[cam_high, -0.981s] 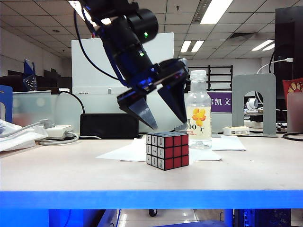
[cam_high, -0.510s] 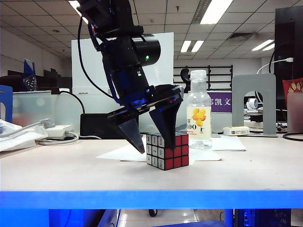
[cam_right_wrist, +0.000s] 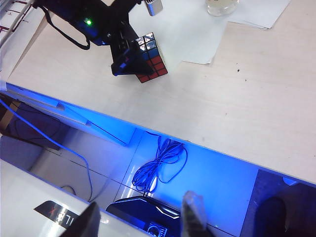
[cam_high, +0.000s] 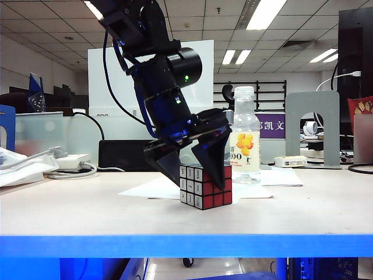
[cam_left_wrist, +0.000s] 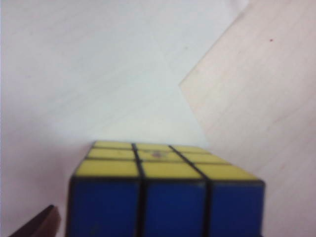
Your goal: Rotate the Rubik's Cube so that the bottom side is facing up.
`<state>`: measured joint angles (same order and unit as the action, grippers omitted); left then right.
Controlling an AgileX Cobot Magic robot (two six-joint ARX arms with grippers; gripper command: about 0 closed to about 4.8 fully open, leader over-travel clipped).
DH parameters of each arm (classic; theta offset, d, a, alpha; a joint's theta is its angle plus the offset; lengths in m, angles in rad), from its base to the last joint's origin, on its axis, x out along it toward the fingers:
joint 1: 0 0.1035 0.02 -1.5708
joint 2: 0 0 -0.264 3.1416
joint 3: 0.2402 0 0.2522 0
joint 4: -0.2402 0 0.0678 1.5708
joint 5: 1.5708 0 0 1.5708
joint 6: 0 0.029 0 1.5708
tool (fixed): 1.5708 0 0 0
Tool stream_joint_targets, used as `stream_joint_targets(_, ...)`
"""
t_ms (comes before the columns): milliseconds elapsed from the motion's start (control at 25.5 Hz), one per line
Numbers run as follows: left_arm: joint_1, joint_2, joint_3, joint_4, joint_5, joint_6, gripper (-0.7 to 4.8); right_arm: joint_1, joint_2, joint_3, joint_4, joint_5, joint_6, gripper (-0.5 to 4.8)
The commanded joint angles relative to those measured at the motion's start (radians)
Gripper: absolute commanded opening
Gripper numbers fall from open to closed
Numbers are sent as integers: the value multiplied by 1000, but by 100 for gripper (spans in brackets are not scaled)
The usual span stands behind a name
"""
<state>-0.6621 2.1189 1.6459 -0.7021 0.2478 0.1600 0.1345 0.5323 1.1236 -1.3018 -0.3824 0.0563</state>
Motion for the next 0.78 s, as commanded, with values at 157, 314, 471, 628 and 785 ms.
stream_joint_targets(157,-3,9,5,20,3,39,408,1,-2,3,-5,2,-6,213)
stream_joint_targets(314,-3,9,7,31,11,38,166,1,-2,3,-4,3,-7,213)
stream_joint_targets(471,-3,9,11,48,73,18,117,1,-2,3,-3,3,-9,213)
stream_joint_targets(628,-2,9,11,123,238,-98,120,1,-2,3,-3,6,-13,213)
stream_joint_targets(785,-2,9,11,260,408,-259,120,1,-2,3,2,13,-31,213)
